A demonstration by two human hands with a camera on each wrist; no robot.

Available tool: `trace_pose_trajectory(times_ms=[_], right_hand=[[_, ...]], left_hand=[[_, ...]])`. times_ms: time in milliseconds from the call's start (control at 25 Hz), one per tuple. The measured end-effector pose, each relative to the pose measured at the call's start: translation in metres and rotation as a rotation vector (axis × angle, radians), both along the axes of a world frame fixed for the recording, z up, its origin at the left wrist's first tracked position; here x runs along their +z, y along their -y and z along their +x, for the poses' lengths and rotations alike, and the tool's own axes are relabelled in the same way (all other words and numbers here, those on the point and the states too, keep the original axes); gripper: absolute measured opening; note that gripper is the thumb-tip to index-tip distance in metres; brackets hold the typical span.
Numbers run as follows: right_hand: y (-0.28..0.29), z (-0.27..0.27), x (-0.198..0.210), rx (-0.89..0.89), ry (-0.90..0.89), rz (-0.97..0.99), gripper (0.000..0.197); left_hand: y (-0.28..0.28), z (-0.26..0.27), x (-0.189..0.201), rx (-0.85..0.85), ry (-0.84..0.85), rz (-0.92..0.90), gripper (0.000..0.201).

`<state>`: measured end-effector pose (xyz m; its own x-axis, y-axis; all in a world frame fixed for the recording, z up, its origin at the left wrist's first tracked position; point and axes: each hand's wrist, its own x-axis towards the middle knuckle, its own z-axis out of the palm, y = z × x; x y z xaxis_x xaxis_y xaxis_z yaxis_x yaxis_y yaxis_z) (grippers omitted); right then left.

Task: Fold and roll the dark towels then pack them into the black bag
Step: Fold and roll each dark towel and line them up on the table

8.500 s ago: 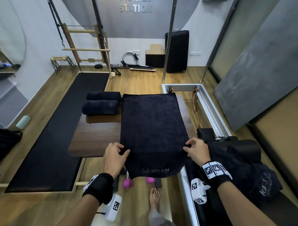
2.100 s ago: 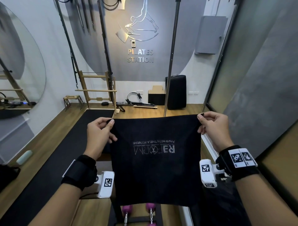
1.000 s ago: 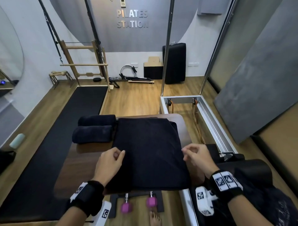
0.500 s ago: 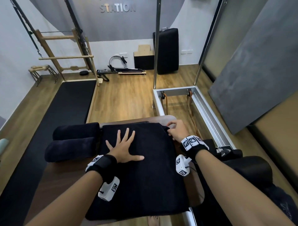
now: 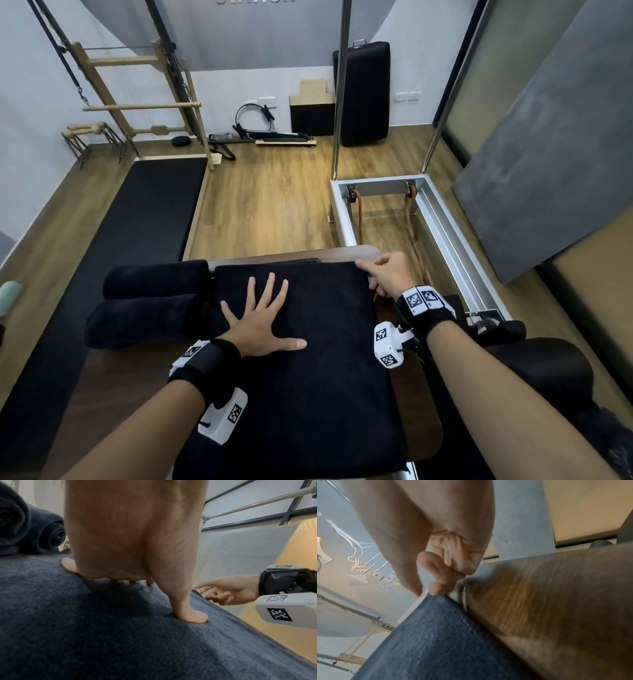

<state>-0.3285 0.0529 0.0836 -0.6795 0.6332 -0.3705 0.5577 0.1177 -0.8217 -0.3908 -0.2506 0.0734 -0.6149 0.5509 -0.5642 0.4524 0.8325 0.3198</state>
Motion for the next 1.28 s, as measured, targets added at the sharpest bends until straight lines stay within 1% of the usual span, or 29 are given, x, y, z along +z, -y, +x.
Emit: trace_pose_trajectory(times_ms=[40, 80, 160, 240, 320, 440, 520, 600, 680, 720, 760, 800, 880, 920, 960, 1000, 1080, 1200, 1280], right_hand=[[0.000, -0.001, -0.002, 0.032, 0.025, -0.020, 0.028], [-0.001, -0.002, -0.003, 0.017, 0.038, -0.023, 0.025], [-0.001, 0.000, -0.003, -0.083, 0.038, 0.026, 0.018], [0.005, 0.009, -0.002, -0.103, -0.004, 0.065, 0.012], [0.019, 0.026, 0.002, 0.006, -0.065, 0.045, 0.013], [0.052, 0.069, 0.008, 0.272, -0.123, 0.035, 0.010], [0.078, 0.103, 0.012, 0.386, -0.150, 0.050, 0.006], [0.102, 0.138, 0.014, 0.443, -0.178, 0.151, 0.007], [0.126, 0.177, 0.012, 0.508, -0.227, 0.328, 0.007], [0.137, 0.196, 0.008, 0.541, -0.265, 0.404, 0.011], [0.145, 0.214, 0.003, 0.580, -0.289, 0.455, 0.020], [0.152, 0.230, -0.002, 0.632, -0.282, 0.481, 0.033], [0.161, 0.258, -0.016, 0.787, -0.200, 0.570, 0.065], [0.162, 0.267, -0.025, 0.858, -0.156, 0.666, 0.077], [0.162, 0.277, -0.032, 0.899, -0.119, 0.771, 0.084], [0.162, 0.285, -0.037, 0.904, -0.100, 0.851, 0.086], [0.159, 0.293, -0.039, 0.839, -0.121, 0.891, 0.085], [0.157, 0.302, -0.034, 0.774, -0.149, 0.844, 0.079], [0.156, 0.307, -0.031, 0.737, -0.187, 0.770, 0.065]], left_hand=[[0.000, 0.000, 0.000, -0.001, 0.000, -0.001, 0.136], [0.001, 0.000, -0.001, -0.003, -0.002, 0.001, 0.136], [0.003, 0.001, 0.000, -0.001, -0.006, 0.015, 0.136], [0.005, 0.005, 0.003, 0.001, -0.023, 0.030, 0.133], [0.008, 0.013, 0.006, -0.010, -0.072, 0.034, 0.123], [0.025, 0.042, 0.009, -0.059, -0.169, 0.094, 0.093], [0.043, 0.068, 0.009, -0.068, -0.184, 0.164, 0.075], [0.068, 0.094, 0.008, -0.069, -0.195, 0.204, 0.069], [0.097, 0.126, 0.006, -0.074, -0.213, 0.242, 0.073], [0.112, 0.142, 0.004, -0.083, -0.222, 0.268, 0.077], [0.125, 0.157, 0.001, -0.097, -0.234, 0.290, 0.084], [0.138, 0.170, -0.001, -0.117, -0.249, 0.294, 0.092], [0.158, 0.189, -0.007, -0.167, -0.300, 0.261, 0.107], [0.165, 0.193, -0.009, -0.182, -0.328, 0.241, 0.109], [0.171, 0.198, -0.011, -0.188, -0.359, 0.233, 0.105], [0.177, 0.202, -0.011, -0.182, -0.385, 0.241, 0.098], [0.186, 0.208, -0.009, -0.127, -0.405, 0.308, 0.083], [0.195, 0.217, -0.002, -0.061, -0.411, 0.409, 0.064], [0.199, 0.222, 0.001, -0.014, -0.414, 0.481, 0.045]])
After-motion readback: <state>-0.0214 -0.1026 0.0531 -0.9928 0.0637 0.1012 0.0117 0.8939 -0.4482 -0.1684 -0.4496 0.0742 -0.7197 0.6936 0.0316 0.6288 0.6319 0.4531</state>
